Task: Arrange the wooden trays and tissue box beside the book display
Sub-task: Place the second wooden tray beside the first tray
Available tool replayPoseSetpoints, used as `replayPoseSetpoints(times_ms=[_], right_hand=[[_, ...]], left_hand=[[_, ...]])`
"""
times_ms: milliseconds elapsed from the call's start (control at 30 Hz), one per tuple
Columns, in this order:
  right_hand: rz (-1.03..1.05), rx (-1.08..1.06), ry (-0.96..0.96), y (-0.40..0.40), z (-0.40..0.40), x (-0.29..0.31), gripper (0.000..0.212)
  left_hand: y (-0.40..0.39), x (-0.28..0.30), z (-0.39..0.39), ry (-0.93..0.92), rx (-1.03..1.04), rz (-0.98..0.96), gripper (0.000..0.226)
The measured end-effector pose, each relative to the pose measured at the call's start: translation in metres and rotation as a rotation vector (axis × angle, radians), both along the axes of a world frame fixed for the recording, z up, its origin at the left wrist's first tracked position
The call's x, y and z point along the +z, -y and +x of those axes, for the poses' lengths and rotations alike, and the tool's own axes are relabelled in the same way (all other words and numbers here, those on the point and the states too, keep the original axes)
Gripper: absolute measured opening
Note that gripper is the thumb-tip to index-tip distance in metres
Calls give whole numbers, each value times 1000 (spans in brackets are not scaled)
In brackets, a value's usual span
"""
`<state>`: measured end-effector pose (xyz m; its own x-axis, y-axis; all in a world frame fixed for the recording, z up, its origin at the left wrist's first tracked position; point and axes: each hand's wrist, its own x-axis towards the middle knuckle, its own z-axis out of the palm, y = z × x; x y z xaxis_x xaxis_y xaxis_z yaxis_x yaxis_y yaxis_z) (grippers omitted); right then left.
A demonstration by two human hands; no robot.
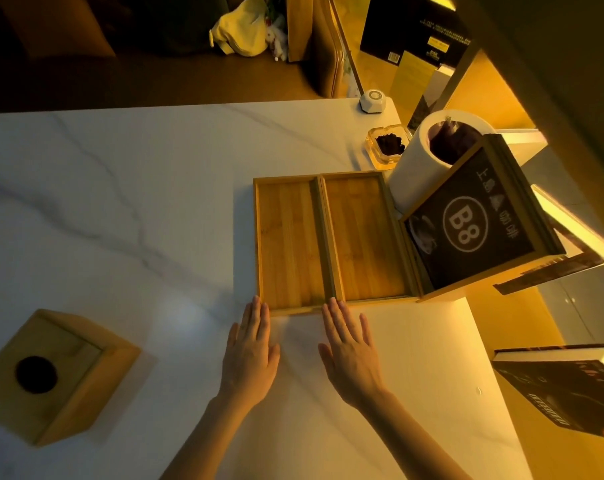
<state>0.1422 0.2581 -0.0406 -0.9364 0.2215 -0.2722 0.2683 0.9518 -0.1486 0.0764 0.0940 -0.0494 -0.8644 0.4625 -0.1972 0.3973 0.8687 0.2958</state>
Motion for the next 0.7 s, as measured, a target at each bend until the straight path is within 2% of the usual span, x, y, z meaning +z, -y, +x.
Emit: replayPoseSetpoints(times_ms=[467, 533, 600, 700], right_hand=[[-29, 33, -93, 1, 0, 3, 56], [-86, -26, -112, -4, 2, 4, 58], [-86, -115, -131, -14, 6, 6, 59], [-49, -222, -114, -34, 12, 6, 63]], left_hand=[[5, 5, -4, 42, -50, 38, 65], [3, 9, -5, 81, -51, 16, 61], [-4, 16, -4, 36, -60, 0, 58], [-29, 26, 1, -23, -183, 70, 56]])
